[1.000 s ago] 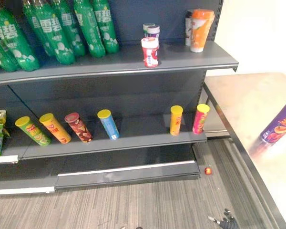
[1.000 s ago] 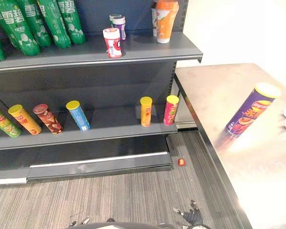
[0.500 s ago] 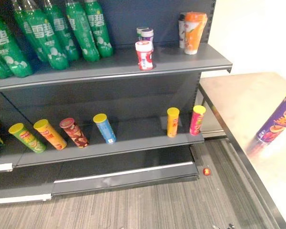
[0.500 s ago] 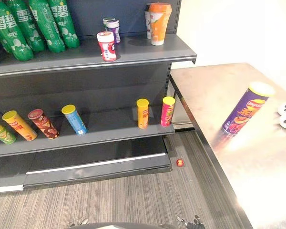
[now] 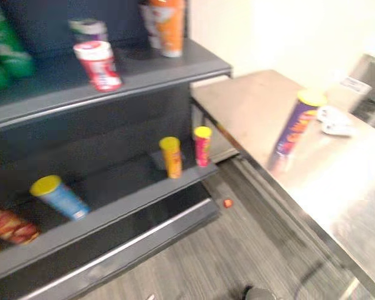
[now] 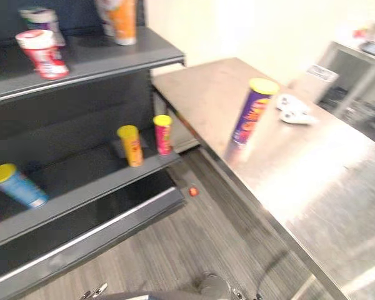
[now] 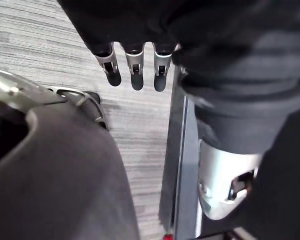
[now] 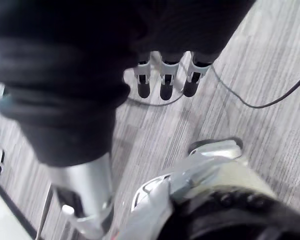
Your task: Put the gum and the chips on the shelf.
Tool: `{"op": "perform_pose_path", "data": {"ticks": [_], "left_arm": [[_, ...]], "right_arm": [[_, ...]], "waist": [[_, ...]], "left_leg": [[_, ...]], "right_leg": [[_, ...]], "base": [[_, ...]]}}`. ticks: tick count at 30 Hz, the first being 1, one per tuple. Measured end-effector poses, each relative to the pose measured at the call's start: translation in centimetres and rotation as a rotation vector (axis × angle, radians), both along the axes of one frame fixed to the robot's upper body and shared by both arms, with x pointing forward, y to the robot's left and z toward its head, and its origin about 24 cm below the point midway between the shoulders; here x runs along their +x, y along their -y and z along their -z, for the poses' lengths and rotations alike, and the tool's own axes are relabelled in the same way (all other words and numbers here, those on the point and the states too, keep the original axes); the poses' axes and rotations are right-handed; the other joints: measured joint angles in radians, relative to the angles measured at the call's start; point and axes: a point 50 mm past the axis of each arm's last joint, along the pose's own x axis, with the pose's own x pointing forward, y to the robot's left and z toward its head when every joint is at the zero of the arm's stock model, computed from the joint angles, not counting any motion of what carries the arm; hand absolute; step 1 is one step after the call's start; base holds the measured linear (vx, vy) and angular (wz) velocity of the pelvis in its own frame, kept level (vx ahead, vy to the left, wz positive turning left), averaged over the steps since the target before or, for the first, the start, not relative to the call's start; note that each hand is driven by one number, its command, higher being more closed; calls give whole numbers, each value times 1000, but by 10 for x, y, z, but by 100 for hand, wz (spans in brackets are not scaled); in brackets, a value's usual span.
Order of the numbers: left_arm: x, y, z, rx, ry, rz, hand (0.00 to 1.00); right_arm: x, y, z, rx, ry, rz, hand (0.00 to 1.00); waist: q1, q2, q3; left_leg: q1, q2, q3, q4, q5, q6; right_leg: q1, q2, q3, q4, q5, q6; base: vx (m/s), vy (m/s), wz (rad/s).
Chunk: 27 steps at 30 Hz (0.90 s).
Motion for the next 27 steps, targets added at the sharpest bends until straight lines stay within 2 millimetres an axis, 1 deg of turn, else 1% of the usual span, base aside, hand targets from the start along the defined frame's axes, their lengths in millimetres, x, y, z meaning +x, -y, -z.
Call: {"op": "perform_pose_path", "data": {"ticks": [2, 3, 6, 8, 12, 15, 16, 18, 20, 21, 22, 23, 24, 25, 26, 27], "left_arm": [[3, 2, 1, -1, -4, 15, 0], [6, 3, 1, 1, -2, 20, 0], [9, 7, 1, 1, -6, 34, 0], [10, 8, 1, 0, -4, 46, 0], [10, 9, 1, -2, -3, 47, 0], [10, 9, 1, -2, -1, 49, 0], [10, 9, 1, -3, 0, 49, 0], [10, 8, 1, -6, -3, 48, 0], [9, 5, 0, 2, -1, 35, 0], [9, 4, 0, 2, 1, 27, 0], [11, 6, 0, -4, 12, 8, 0], [10, 10, 0, -15, 25, -17, 0], [9, 13, 1, -21, 25, -32, 0], [7, 16, 2, -32, 26, -61, 0], [7, 17, 2, -34, 26, -63, 0], [7, 17, 2, -30, 33, -62, 0]], "right_arm": [[-3, 0, 1, 3, -20, -6, 0], [-2, 2, 1, -1, -19, -10, 0], [10, 7, 0, -16, 6, -23, 0], [12, 10, -1, -25, 11, -28, 0], [15, 11, -1, -29, 17, -32, 0], [16, 11, -2, -31, 17, -37, 0], [16, 11, -2, -31, 17, -37, 0], [15, 11, -1, -30, 14, -37, 0], [16, 8, -1, -23, 13, -57, 0], [16, 8, -1, -24, 15, -60, 0], [19, 10, -2, -31, 26, -64, 0], [22, 13, -4, -43, 39, -69, 0], [23, 15, -4, -51, 41, -73, 0], [28, 21, -6, -66, 51, -73, 0], [33, 22, -7, -69, 63, -76, 0], [37, 20, -7, -67, 74, -86, 0]], "waist": [[-1, 10, 13], [0, 11, 22], [-2, 28, 32], [-2, 33, 34], [-1, 35, 34], [-1, 36, 35], [-1, 41, 37], [-1, 40, 37], [-1, 28, 31], [0, 27, 30], [0, 27, 29], [3, 45, 34], [5, 48, 36], [8, 66, 36], [10, 69, 37], [11, 68, 37]], "left_leg": [[12, 7, -1, 2, -1, -1], [18, 9, -12, 0, -1, -1], [17, 5, -13, -3, -1, -1], [21, 4, -14, -9, -1, -1], [31, -1, -12, -16, -1, -1], [31, -3, -8, -15, -1, -1], [31, -1, -6, -10, -1, -1], [23, 9, -6, 23, -1, -1], [-26, 52, -15, 174, -1, -2], [-45, 71, -23, 229, -1, -2], [-91, 115, -68, 357, -1, -1], [-144, 158, -139, 485, -2, 13], [-162, 164, -181, 519, -23, 26], [-177, 149, -257, 523, -76, 29], [-186, 125, -300, 504, -105, 30], [-195, 100, -336, 467, -122, 34]], "right_leg": [[-3, 12, -9, -3, 2, 3], [-4, 17, -10, -3, 3, 4], [-10, 20, -10, -16, 11, 17], [5, 26, -12, -44, 20, 31], [35, 36, -8, -96, 38, 55], [35, 43, 8, -116, 47, 62], [34, 48, 16, -126, 51, 66], [34, 53, 31, -135, 51, 67], [38, 52, 50, -163, 52, 60], [39, 55, 59, -169, 52, 55], [43, 64, 76, -174, 50, 49], [40, 72, 101, -175, 44, 40], [37, 78, 118, -173, 41, 36], [38, 82, 156, -174, 39, 35], [38, 81, 191, -175, 36, 39], [38, 81, 224, -177, 35, 41]], "base": [[124, -20, -53], [92, -23, -39], [54, -4, -19], [0, 0, 0], [-6, 7, 0], [-38, -6, -12], [-36, -28, -20], [-18, -38, -22], [-1, -86, -28], [6, -142, -35], [0, -121, -47], [-10, -80, -55], [1, 31, -71], [24, 91, -76], [32, 124, -89], [8, 117, -86]]}}
